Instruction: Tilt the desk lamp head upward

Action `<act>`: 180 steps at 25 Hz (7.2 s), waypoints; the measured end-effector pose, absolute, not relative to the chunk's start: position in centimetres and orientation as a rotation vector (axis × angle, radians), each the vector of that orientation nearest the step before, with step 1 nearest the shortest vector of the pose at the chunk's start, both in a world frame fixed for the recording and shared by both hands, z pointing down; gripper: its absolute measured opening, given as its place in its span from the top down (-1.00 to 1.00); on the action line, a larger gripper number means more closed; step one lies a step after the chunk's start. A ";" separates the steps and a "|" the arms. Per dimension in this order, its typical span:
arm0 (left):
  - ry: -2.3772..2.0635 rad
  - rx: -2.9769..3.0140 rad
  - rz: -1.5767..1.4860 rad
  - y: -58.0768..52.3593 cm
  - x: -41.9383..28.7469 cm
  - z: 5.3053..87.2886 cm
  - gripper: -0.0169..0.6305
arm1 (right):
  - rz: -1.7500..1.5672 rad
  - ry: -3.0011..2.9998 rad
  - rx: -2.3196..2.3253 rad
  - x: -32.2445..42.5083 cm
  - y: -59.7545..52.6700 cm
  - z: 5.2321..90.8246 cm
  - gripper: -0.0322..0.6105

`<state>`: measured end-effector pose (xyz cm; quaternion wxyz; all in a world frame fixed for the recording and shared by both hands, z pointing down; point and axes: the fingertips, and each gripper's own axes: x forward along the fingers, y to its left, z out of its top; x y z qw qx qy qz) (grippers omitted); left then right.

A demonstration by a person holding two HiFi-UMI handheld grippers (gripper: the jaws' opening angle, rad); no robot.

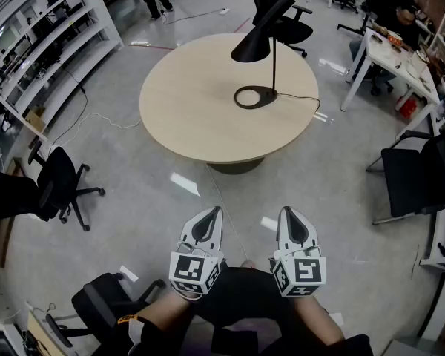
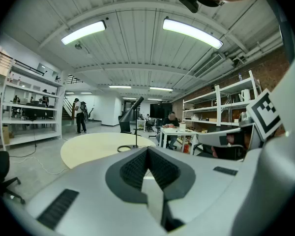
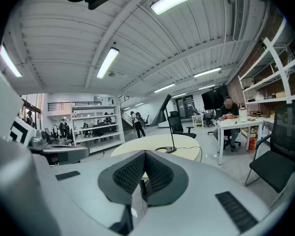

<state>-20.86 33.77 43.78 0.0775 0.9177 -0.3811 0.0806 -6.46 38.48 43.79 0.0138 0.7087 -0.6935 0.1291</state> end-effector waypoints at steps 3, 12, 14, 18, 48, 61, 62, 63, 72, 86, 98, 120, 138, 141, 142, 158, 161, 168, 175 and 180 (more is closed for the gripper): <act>-1.145 2.750 0.246 33.9 -19.4 43.7 0.81 | 0.411 -2.150 2.220 -4.5 38.9 43.9 0.87; -1.087 2.776 0.247 31.3 -14.9 43.8 0.81 | 0.432 -2.132 2.215 -1.4 37.1 44.7 0.87; -1.060 2.784 0.243 29.7 -13.7 43.9 0.81 | 0.421 -2.122 2.219 -0.7 36.0 44.7 0.87; -1.003 2.806 0.234 25.5 -11.1 44.2 0.81 | 0.425 -2.100 2.219 0.8 32.5 45.2 0.87; -1.024 2.762 0.035 -14.6 -2.1 40.9 0.81 | 0.252 -2.098 2.051 8.6 -6.9 39.9 0.87; -1.471 2.457 -0.063 -20.6 -0.6 40.6 0.81 | -0.072 -2.501 1.592 15.0 -15.0 30.1 0.87; -1.484 2.425 -0.082 -20.7 -0.5 40.7 0.81 | -0.103 -2.530 1.549 15.3 -15.3 29.2 0.87; -1.491 2.396 -0.105 -20.7 -0.5 40.7 0.81 | -0.135 -2.557 1.513 15.6 -15.5 28.1 0.87; -1.506 2.241 -0.181 -21.1 -1.7 41.8 0.75 | -0.401 -2.678 1.381 16.3 -18.4 19.4 0.87; -1.053 2.167 -0.337 -21.6 1.4 45.0 0.36 | -0.559 -2.528 1.487 19.4 -25.8 14.3 0.87; -0.796 2.183 -0.389 -23.3 4.4 44.2 0.31 | -0.476 -2.515 1.480 19.7 -28.6 15.0 0.87; -0.736 2.192 -0.389 -23.9 4.4 44.1 0.32 | -0.383 -2.469 1.538 21.5 -29.7 17.2 0.87; -0.769 2.250 -0.468 -24.2 1.8 41.5 0.42 | -0.363 -2.434 1.568 21.4 -28.8 18.5 0.87; -0.786 2.283 -0.496 -24.5 0.7 40.1 0.45 | -0.330 -2.419 1.604 22.1 -28.9 19.0 0.87; -0.792 2.294 -0.505 -24.6 0.4 39.5 0.46 | -0.315 -2.408 1.621 22.5 -28.9 19.2 0.87; -0.865 2.506 -0.626 -25.5 -1.6 28.2 0.64 | -0.160 -2.319 1.698 25.7 -27.9 23.9 0.87; -0.858 2.547 -0.641 -25.8 -1.6 26.0 0.66 | -0.130 -2.312 1.704 25.8 -27.9 24.5 0.87; -0.815 2.623 -0.698 -25.4 -1.0 21.6 0.71 | -0.061 -2.285 1.715 26.1 -27.5 26.4 0.87; -0.738 2.709 -0.761 -24.5 0.7 16.9 0.76 | 0.006 -2.242 1.694 26.2 -27.2 28.8 0.87; -0.659 2.773 -0.779 -23.4 2.6 13.9 0.78 | 0.049 -2.221 1.672 25.8 -26.8 30.6 0.87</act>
